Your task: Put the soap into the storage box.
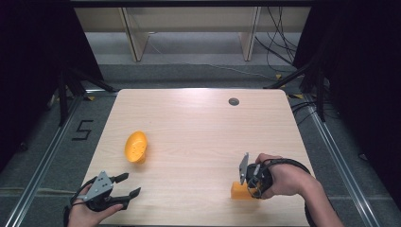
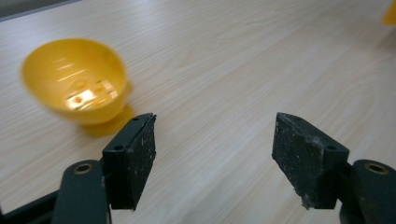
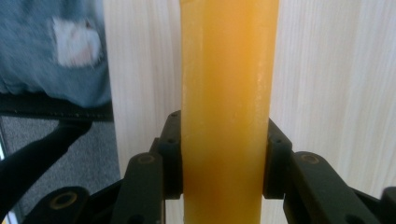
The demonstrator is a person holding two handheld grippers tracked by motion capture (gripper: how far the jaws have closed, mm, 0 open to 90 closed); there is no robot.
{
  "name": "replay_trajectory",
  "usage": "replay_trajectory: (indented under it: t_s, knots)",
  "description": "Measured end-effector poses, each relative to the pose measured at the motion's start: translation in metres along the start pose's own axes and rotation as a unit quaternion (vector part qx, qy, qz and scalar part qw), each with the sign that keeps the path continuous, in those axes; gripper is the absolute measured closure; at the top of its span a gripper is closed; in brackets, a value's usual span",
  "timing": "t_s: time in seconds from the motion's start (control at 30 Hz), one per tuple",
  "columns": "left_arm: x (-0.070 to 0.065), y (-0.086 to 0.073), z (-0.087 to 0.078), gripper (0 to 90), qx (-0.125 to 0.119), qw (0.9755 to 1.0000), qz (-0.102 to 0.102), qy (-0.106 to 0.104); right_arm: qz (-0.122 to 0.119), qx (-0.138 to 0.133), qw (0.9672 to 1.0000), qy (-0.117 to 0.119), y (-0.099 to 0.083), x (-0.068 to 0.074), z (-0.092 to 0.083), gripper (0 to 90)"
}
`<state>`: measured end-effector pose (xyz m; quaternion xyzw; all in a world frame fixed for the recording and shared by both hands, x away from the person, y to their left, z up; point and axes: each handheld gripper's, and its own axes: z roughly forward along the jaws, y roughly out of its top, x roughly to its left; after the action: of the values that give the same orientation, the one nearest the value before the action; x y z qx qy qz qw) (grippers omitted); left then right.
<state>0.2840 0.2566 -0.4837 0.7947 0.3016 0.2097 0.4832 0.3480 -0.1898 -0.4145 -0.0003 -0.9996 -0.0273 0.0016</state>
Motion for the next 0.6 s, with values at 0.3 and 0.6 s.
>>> replay_trajectory:
  t_s: [0.3, 0.6]
  knots:
    - [-0.026, 0.033, 0.033, 26.5, 0.004, 0.9973, 0.023, -0.070, 0.013, 0.009, 0.9999, 0.005, 0.026, -0.001, -0.006, 61.9]
    - [-0.057, 0.059, 0.069, 26.0, 0.014, 0.9856, 0.089, -0.143, 0.002, 0.007, 1.0000, 0.006, 0.052, -0.008, -0.011, 61.9]
